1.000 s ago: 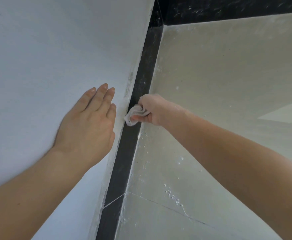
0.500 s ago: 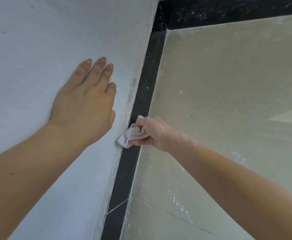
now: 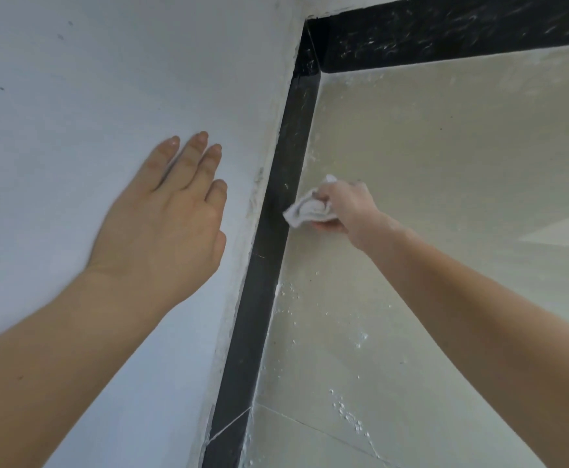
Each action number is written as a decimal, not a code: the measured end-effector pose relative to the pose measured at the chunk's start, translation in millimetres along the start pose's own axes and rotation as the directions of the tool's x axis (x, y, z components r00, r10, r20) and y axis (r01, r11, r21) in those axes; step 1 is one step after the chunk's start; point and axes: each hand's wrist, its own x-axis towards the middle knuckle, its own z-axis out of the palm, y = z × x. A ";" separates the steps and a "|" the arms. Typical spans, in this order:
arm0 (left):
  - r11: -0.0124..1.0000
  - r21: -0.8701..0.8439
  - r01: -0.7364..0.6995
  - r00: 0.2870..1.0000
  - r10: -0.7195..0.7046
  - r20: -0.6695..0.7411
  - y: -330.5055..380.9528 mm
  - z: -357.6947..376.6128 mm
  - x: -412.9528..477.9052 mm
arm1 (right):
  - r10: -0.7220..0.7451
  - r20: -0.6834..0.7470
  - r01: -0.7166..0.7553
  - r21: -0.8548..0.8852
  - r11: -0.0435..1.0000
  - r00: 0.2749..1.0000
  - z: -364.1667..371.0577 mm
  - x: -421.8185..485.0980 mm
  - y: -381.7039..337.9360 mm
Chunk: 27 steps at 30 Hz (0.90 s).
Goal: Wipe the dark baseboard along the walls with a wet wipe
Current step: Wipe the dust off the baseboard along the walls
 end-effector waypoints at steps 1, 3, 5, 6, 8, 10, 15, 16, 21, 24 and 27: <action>1.000 0.006 -0.005 1.000 0.005 0.010 0.2 -0.3 0.4 | 0.025 0.003 -0.025 -0.029 0.999 1.000 1.5 0.1 8.9; 1.000 0.007 -0.005 1.000 0.005 0.012 0.8 -1.1 1.7 | 0.002 0.001 -0.002 -0.067 0.998 1.000 10.0 0.9 16.9; 1.000 0.004 -0.002 1.000 0.002 0.011 1.2 -1.4 2.9 | -0.086 -0.010 0.085 -0.073 0.994 0.996 22.4 0.2 11.8; 1.000 0.001 -0.001 1.000 0.001 0.015 1.3 -1.9 2.9 | -0.124 -0.026 0.123 -0.038 0.992 0.992 28.6 -2.3 8.5; 1.000 -0.003 0.006 1.000 -0.006 0.020 1.1 -2.5 1.7 | -0.231 -0.055 0.234 0.053 0.971 0.971 41.9 -8.3 9.5; 1.000 -0.016 0.011 1.000 -0.011 0.015 1.8 -2.0 1.6 | -0.348 -0.105 0.360 0.145 0.922 0.932 51.9 -24.7 20.3; 0.999 -0.035 0.010 0.999 -0.009 0.037 2.4 -3.3 2.1 | -0.376 0.112 0.354 0.179 0.918 0.920 43.6 -55.9 62.6; 0.999 -0.036 0.007 0.999 -0.006 0.042 2.4 -3.2 1.4 | -0.343 0.175 0.319 0.149 0.936 0.923 39.1 -55.7 66.2; 0.999 -0.049 -0.003 0.999 0.005 0.049 1.9 -1.7 1.8 | -0.265 -0.135 0.290 0.225 0.930 0.955 31.3 -19.4 20.7; 0.999 -0.044 0.000 0.999 0.001 0.040 1.8 -1.0 1.1 | -0.248 -0.120 0.275 0.392 0.878 0.961 45.5 -9.2 -4.5; 0.999 -0.041 0.014 0.999 -0.012 0.051 1.9 0.0 1.1 | -0.225 -0.129 0.259 0.420 0.870 0.966 65.0 -29.8 14.9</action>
